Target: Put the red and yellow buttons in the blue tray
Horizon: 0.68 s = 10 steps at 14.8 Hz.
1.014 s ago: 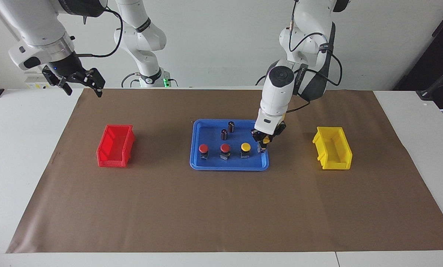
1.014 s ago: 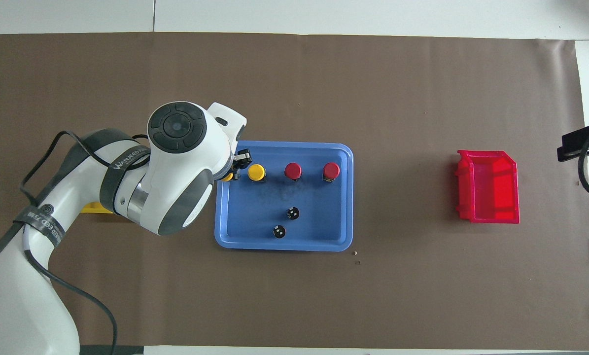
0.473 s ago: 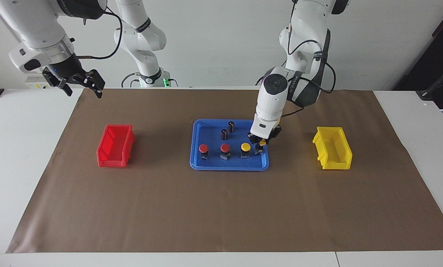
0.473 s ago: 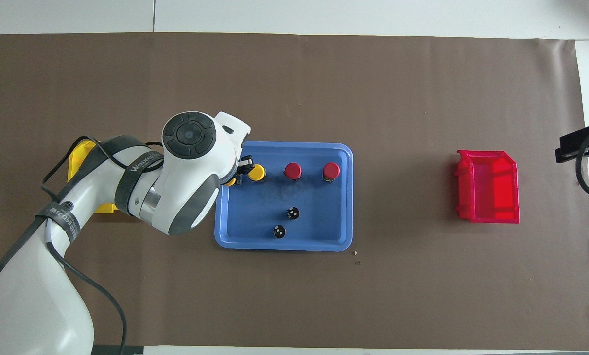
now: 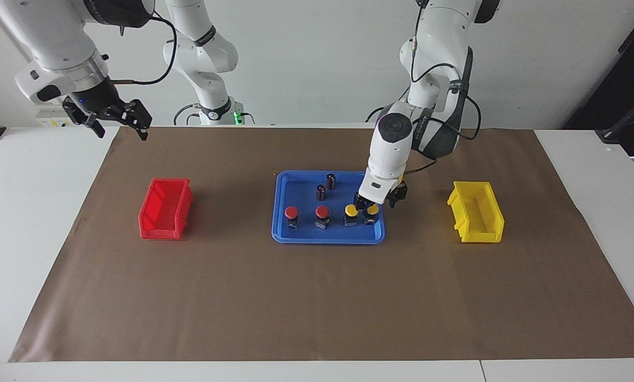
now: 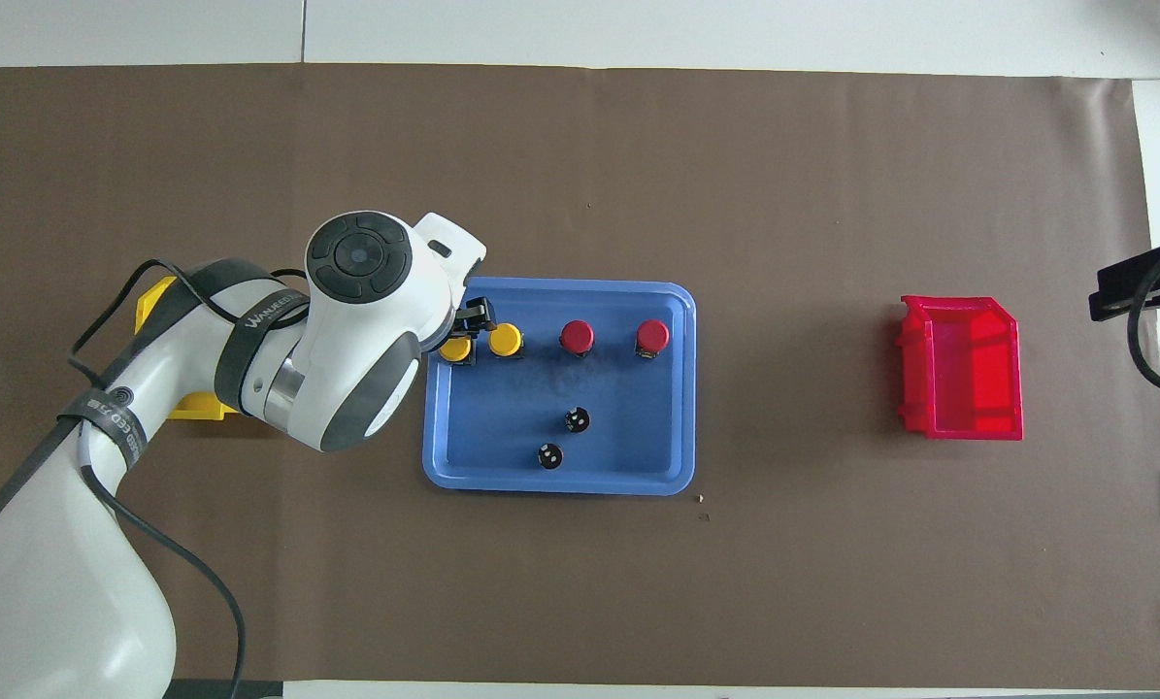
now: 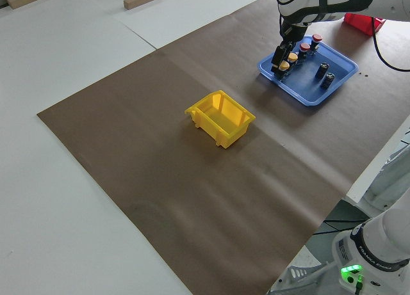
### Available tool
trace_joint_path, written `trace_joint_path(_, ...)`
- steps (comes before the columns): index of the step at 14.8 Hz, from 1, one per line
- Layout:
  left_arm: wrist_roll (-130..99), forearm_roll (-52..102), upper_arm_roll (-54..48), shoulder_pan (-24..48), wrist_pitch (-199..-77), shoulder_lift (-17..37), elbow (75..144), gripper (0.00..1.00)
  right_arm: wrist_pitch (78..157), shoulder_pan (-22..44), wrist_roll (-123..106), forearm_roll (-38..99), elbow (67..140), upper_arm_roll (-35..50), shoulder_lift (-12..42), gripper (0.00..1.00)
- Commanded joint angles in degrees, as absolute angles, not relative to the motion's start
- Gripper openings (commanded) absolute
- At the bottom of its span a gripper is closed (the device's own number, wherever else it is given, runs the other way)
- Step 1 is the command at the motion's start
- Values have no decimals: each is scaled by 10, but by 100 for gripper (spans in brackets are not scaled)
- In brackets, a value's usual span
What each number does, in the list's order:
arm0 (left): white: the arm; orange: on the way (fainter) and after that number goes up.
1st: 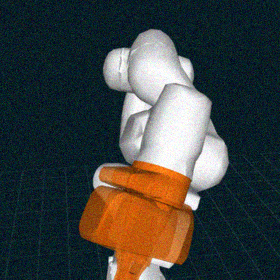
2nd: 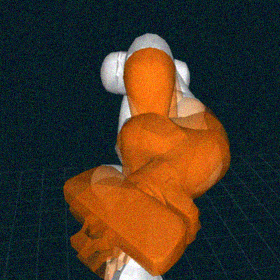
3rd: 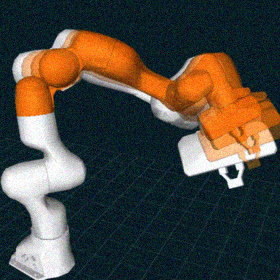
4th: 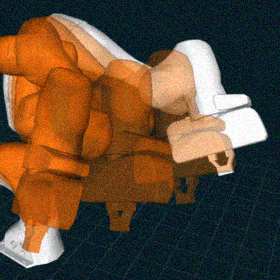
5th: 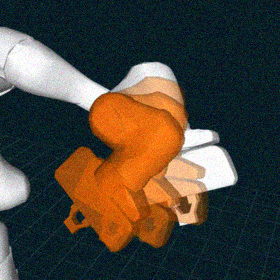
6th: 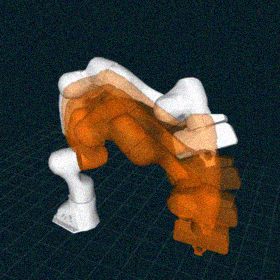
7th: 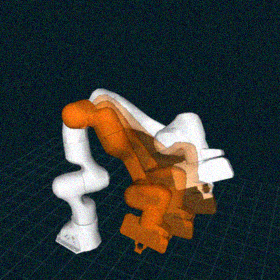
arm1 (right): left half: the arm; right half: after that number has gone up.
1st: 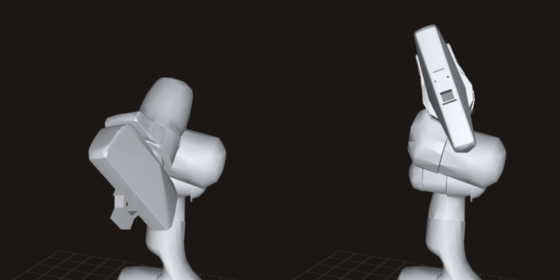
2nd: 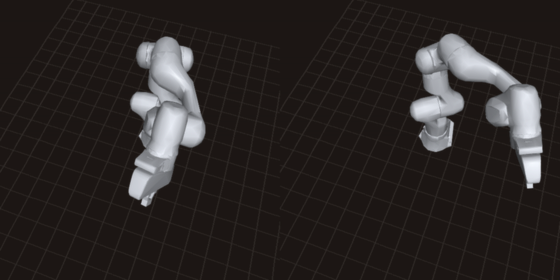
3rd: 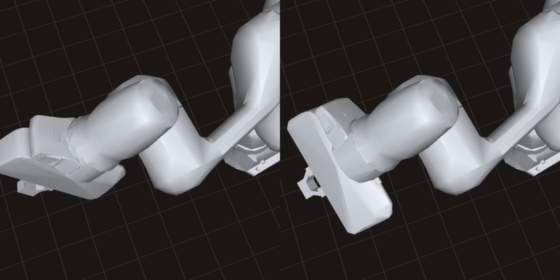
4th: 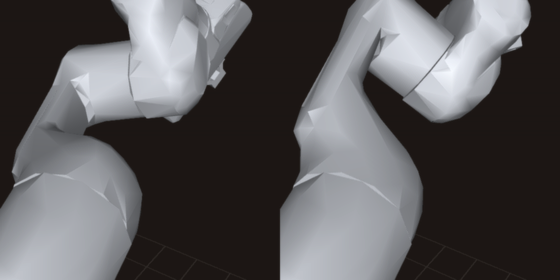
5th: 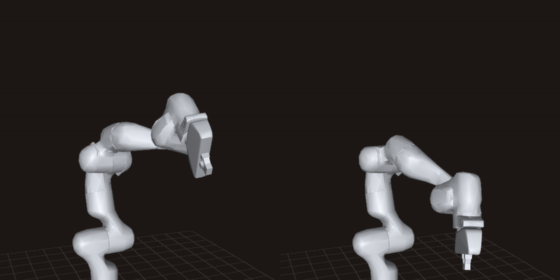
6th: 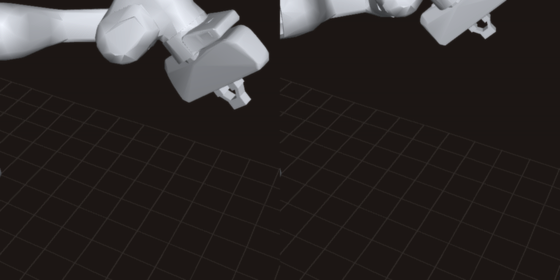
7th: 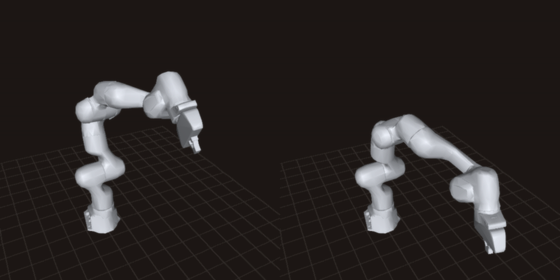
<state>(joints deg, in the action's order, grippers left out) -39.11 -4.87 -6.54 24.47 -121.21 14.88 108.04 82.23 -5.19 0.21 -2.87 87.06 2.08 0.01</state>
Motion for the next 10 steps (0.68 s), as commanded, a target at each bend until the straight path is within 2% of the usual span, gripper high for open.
trace_joint_path(1,-370,-59,-62,231,-1166,136,1039,98,822,-57,-11,-29,875,26,-3,100)
trace_joint_path(4,-347,39,-67,154,-1085,119,969,100,822,-58,-11,-29,875,26,-3,100)
trace_joint_path(6,-275,40,-62,144,-1011,114,919,100,823,-58,-20,-30,875,26,-3,100)
trace_joint_path(10,-128,38,-48,96,-930,74,890,100,821,-62,-23,-29,876,26,-3,100)
